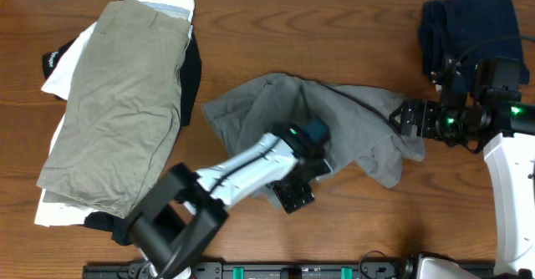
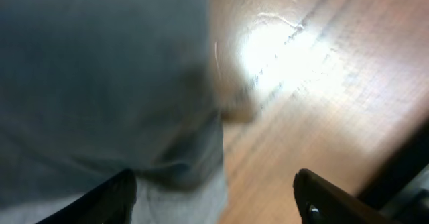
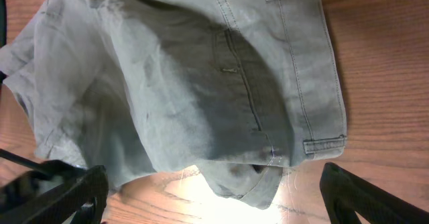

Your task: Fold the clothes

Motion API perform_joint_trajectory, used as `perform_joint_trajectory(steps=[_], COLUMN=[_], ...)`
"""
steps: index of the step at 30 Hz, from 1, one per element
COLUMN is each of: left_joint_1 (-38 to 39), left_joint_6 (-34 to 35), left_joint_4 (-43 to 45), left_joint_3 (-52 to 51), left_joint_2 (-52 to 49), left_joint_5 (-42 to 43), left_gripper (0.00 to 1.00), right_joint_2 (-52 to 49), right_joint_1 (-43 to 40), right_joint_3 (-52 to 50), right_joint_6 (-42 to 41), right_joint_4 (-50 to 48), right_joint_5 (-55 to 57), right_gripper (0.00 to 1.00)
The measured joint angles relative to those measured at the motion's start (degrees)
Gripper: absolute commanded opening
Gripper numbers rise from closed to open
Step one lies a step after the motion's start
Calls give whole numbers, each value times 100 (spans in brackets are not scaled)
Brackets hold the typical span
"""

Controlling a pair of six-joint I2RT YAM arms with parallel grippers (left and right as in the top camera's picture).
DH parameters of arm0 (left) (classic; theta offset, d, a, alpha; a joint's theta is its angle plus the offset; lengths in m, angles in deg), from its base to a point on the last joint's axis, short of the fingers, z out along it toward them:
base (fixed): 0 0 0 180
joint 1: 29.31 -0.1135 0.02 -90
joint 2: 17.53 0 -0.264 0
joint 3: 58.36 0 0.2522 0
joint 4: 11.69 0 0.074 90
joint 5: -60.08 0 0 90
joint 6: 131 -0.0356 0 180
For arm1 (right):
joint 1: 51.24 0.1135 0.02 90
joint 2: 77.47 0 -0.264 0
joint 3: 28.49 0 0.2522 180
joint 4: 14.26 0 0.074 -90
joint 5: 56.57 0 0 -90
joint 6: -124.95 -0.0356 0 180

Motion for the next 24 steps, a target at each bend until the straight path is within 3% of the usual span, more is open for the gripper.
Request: perform_joint_trajectory(steps=[10,15,21,24], left_joint_1=[258,260,269,306], left_joint_6=[463,555,601,619], left_joint_4=[398,424,291,247], left_joint_3=[0,0,15,13], left_joint_2=[-74,-111,-343,-348], left_joint_5=[-1412,-1646,-1729,-1746], left_gripper=[79,73,73,64], right_joint_2=[0,0,0,0], right_joint_1=[0,0,0,0], right_joint_3=[0,0,0,0], right_joint_6=[4,4,4,4], right_joint_4=[-92,-94,-114,-114], right_joint_5=[0,0,0,0], right_gripper=[99,99,99,99])
